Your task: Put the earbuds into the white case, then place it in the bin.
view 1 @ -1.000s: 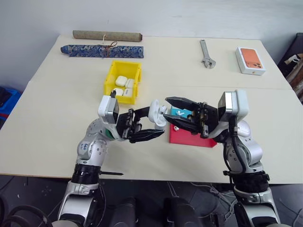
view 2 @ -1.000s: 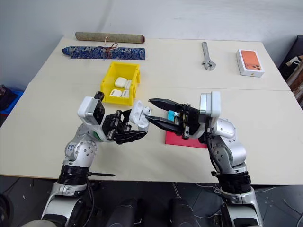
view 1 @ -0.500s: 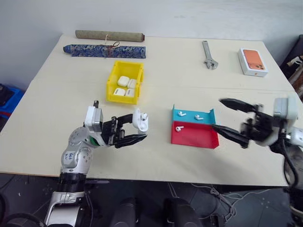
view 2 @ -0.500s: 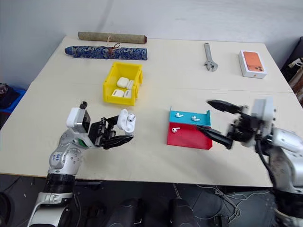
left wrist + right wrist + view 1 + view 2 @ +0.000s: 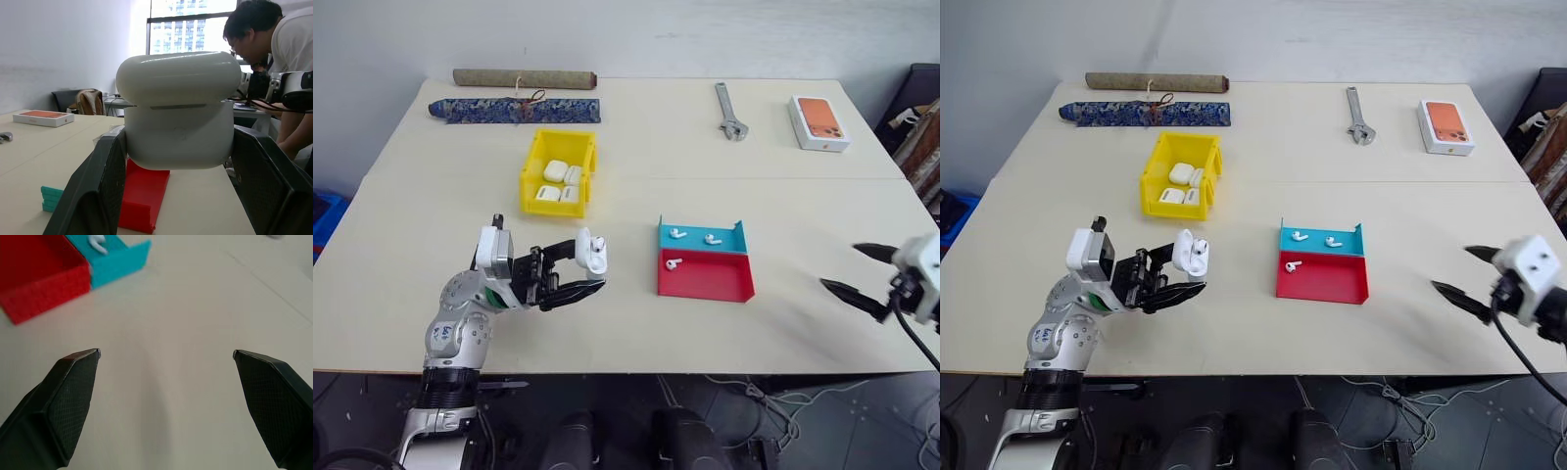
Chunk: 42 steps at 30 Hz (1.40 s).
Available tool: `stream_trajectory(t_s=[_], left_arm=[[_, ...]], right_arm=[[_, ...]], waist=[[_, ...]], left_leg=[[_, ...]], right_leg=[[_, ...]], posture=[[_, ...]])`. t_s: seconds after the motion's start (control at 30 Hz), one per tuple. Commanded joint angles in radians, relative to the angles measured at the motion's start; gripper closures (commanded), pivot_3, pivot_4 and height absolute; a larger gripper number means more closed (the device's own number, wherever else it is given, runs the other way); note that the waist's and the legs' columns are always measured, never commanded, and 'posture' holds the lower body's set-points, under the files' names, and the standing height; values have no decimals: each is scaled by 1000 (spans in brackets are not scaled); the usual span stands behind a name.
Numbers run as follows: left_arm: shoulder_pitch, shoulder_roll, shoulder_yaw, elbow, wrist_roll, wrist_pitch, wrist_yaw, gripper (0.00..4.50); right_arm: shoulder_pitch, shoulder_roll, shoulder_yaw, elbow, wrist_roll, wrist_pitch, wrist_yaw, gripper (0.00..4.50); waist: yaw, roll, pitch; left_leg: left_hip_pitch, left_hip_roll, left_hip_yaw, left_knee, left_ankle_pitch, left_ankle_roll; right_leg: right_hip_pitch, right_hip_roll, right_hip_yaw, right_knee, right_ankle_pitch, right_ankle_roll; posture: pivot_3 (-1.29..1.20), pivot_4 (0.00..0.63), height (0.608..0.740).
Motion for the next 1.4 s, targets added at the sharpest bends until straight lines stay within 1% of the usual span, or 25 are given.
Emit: stream_trajectory(t_s=[0.03, 0.07, 0.1, 0.13, 0.2, 0.23, 0.3, 0.4, 0.47, 0.63, 0.73, 0.97, 1.2, 1.3, 1.4], left_arm=[[-15, -11, 0, -28, -17, -3, 9, 1738], [-17, -15, -2, -27, -15, -4, 10, 1738], [-20, -18, -4, -27, -14, -4, 11, 1738], [-21, -21, -7, -27, -12, -5, 13, 1738], [-26, -25, -10, -25, -9, -7, 15, 1738], [-28, -28, -10, -24, -9, -7, 20, 1738], [-31, -31, -10, -22, -6, -12, 26, 1738], [-26, -35, -10, -30, -4, -15, 36, 1738], [-17, -38, -12, -39, -2, -18, 41, 1738], [-4, -39, -10, -50, 1, -25, 54, 1738], [4, -37, -7, -56, 1, -30, 59, 1738], [19, -38, -12, -76, 1, -33, 75, 1738], [35, -39, -17, -101, 3, -31, 89, 1738], [40, -38, -19, -108, 2, -30, 96, 1738], [42, -36, -20, -113, 0, -29, 100, 1738]], right_arm=[[-181, -33, 126, -46, -10, 73, 58, 36], [-244, -30, 172, -34, -31, 79, 71, 36], [-308, -31, 220, -19, -45, 128, 85, 36], [-374, -37, 289, 0, -89, 146, 118, 36], [-466, -32, 374, 40, -143, 155, 156, 36], [-526, -5, 405, 71, -160, 170, 153, 206], [-636, 43, 470, 143, -200, 168, 173, 693], [-750, 92, 580, 261, -314, 97, 200, 1693], [-800, 122, 643, 348, -380, 31, 219, 1693], [-873, 184, 701, 480, -447, -28, 274, 1693], [-908, 219, 734, 565, -499, -74, 273, 1693], [-963, 279, 754, 712, -576, -173, 261, 1693], [-997, 321, 755, 803, -622, -214, 262, 1693], [-1009, 336, 750, 836, -628, -227, 260, 2320], [-1018, 348, 751, 863, -640, -238, 261, 3392]], waist=[[-1, 0, 0], [0, 0, 0], [1, 0, 0], [3, 0, 0], [6, 1, 0], [8, 0, 0], [8, 1, 0], [7, 1, 0], [6, 1, 0], [3, 1, 0], [0, 1, 0], [0, 1, 0], [-1, 1, 1], [-1, 1, 1], [-2, 1, 1]], left_leg=[[0, 0, 0, 0, 0, 0], [0, 0, 0, 0, 0, 0], [0, 0, 0, 0, 0, 0], [0, 0, -1, 0, 0, 0], [-2, 0, -1, 0, 0, -1], [-3, 0, -2, 0, 0, -1], [-5, 0, -2, 0, 0, -1], [-7, 0, -2, 1, 0, -1], [-7, 0, -2, 1, 0, -1], [-8, 0, -1, 1, 0, -1], [-8, 0, -1, 2, 0, -1], [-8, 0, -1, 4, 0, -1], [-8, 0, -1, 5, 1, -2], [-8, 0, -1, 5, 1, -2], [-8, 0, -1, 6, 1, -2]], right_leg=[[0, 0, 0, 0, 0, 0], [0, 0, 0, 0, 0, 0], [0, 0, 0, 0, 0, 0], [-1, 0, 0, 0, 0, 0], [-2, 0, -1, -1, 0, 0], [-3, 0, -1, -1, 0, 0], [-4, -1, -2, -2, 0, 0], [-5, -1, -2, -2, 0, 0], [-6, 0, -3, -1, 0, 0], [-6, 0, -3, 1, 0, 0], [-8, 0, -3, 5, 0, 0], [-8, 0, -2, 5, 0, 0], [-9, 0, -2, 6, 0, 0], [-8, -1, -2, 6, 0, 0], [-8, -1, -2, 6, 0, 0]], posture=[[0, 150, 740], [0, 150, 740], [0, 150, 740], [0, 150, 740], [0, 150, 740], [0, 150, 740], [0, 150, 740], [0, 150, 740], [0, 150, 740], [0, 150, 740], [0, 150, 740], [0, 150, 740], [0, 150, 740], [0, 150, 740], [0, 150, 740]])
